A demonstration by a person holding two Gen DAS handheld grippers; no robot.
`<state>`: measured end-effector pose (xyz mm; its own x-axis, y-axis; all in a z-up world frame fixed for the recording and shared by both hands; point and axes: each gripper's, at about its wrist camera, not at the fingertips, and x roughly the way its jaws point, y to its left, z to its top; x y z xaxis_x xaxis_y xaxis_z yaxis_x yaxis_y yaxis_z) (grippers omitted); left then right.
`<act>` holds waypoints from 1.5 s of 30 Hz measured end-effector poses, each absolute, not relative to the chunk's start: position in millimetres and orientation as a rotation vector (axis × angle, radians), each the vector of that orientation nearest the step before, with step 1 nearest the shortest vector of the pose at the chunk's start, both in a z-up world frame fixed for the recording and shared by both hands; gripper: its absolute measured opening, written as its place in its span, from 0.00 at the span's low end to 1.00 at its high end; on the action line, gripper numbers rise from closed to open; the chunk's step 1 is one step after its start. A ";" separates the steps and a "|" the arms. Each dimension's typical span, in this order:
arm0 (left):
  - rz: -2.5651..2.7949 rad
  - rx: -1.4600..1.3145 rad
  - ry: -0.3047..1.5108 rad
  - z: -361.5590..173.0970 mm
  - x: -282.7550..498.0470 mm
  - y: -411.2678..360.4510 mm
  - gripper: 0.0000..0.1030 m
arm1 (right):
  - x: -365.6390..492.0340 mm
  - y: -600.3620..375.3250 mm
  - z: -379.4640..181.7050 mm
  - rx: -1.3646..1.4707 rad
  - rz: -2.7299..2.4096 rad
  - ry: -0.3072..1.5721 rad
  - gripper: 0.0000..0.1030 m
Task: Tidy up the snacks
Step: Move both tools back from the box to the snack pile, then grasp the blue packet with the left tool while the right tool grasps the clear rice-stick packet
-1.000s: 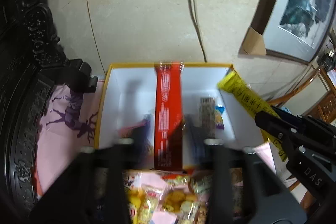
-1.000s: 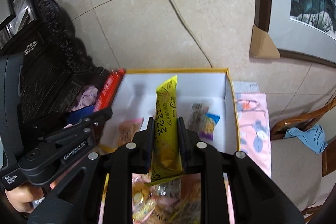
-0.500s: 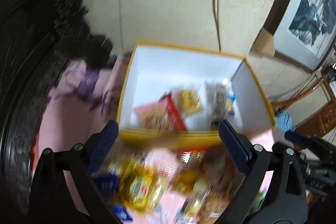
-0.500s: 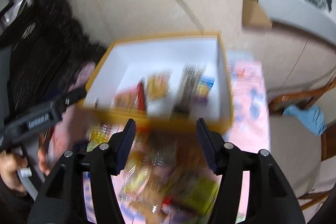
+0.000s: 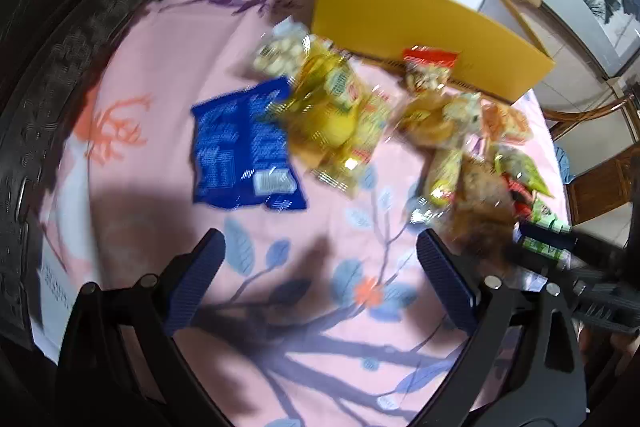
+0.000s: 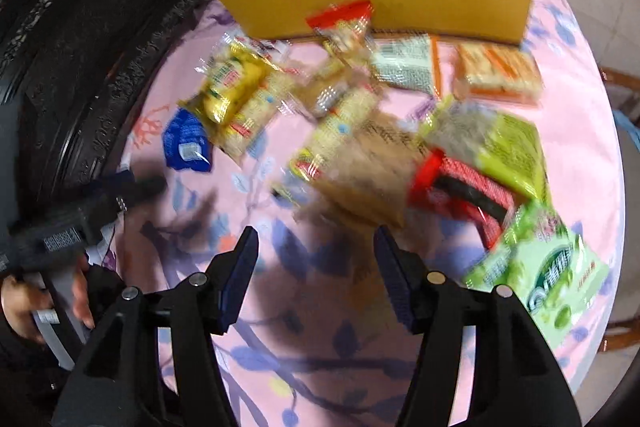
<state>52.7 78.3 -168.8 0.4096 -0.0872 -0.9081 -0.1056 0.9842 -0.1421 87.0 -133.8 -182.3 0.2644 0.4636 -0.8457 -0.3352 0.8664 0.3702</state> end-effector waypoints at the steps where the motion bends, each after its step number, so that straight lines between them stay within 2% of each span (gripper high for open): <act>1: 0.018 -0.195 1.153 -169.7 51.1 81.0 0.95 | 90.1 -129.1 -181.2 0.123 0.548 1.176 0.59; 6: 0.018 -0.195 1.114 -158.6 51.9 83.7 0.95 | 124.0 -106.1 -192.6 0.129 0.526 1.197 0.59; 10: 0.045 -0.205 1.099 -156.1 48.4 93.6 0.95 | 150.5 -97.1 -212.0 0.248 0.429 1.275 0.59; 15: 0.117 -0.260 1.120 -166.1 46.9 118.6 0.95 | 169.6 -70.3 -229.0 0.134 0.323 1.287 0.59; 18: 0.155 -0.286 1.120 -172.3 51.1 131.5 0.95 | 168.7 -55.1 -230.2 0.018 0.304 1.216 0.60; 19: 0.170 -0.291 1.121 -175.2 54.2 135.2 0.95 | 167.0 -52.0 -230.7 -0.014 0.304 1.205 0.58; 21: 0.185 -0.299 1.118 -179.2 59.2 140.0 0.95 | 160.8 -50.6 -230.9 -0.078 0.311 1.182 0.43; 23: 0.192 -0.296 1.119 -183.5 65.4 142.4 0.95 | 156.1 -64.8 -229.7 -0.060 0.340 1.187 0.36; 27: 0.196 -0.273 1.133 -194.9 80.6 143.3 0.95 | 139.6 -90.4 -229.2 -0.054 0.365 1.215 0.29; 32: 0.199 -0.233 1.164 -208.7 100.2 139.1 0.95 | 115.1 -115.6 -229.9 -0.029 0.396 1.242 0.28; 35: 0.204 -0.224 1.190 -222.1 113.8 136.0 0.95 | 111.1 -118.2 -228.9 -0.009 0.404 1.247 0.31; 37: 0.210 -0.217 1.203 -229.3 121.8 134.8 0.95 | 109.0 -120.8 -229.1 0.000 0.409 1.252 0.39; 38: 0.216 -0.208 1.210 -233.5 126.1 134.4 0.95 | 108.2 -119.7 -228.9 0.003 0.423 1.250 0.53; 39: 0.221 -0.204 1.216 -236.5 128.8 134.3 0.95 | 108.4 -114.5 -230.0 0.009 0.446 1.246 0.61; 44: 0.221 -0.200 1.198 -243.7 134.9 132.8 0.95 | 95.2 -92.8 -232.0 -0.102 0.441 1.203 0.75; 45: 0.220 -0.198 1.188 -243.0 133.5 132.5 0.90 | 93.5 -89.8 -232.6 -0.115 0.435 1.199 0.79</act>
<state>133.5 132.5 -243.0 0.3569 0.0657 -0.9318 -0.2730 0.9613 -0.0367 93.5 -89.8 -232.6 0.2919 0.2656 -0.9188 -0.3852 0.9120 0.1413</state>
